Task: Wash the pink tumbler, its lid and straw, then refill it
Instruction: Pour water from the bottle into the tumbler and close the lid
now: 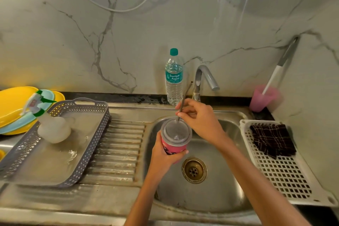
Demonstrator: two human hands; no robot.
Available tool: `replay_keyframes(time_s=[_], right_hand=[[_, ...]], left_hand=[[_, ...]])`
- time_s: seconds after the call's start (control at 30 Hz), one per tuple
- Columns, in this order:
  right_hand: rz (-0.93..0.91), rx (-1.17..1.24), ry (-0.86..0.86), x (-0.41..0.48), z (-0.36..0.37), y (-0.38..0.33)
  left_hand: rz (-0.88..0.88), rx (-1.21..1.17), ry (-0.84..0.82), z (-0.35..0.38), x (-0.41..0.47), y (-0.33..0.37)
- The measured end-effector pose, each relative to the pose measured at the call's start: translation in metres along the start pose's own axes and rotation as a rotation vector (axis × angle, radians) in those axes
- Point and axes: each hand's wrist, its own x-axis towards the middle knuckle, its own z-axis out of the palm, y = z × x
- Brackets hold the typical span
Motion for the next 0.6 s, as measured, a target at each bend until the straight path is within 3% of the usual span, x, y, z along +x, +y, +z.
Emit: replay_keyframes(time_s=[0.43, 0.6], right_hand=[[0.02, -0.075, -0.043, -0.005, -0.005, 0.022], [0.199, -0.076, -0.376, -0.025, 0.004, 0.065]], left_hand=[[0.0, -0.02, 0.0, -0.002, 0.001, -0.006], [0.005, 0.017, 0.025, -0.012, 0.003, -0.011]])
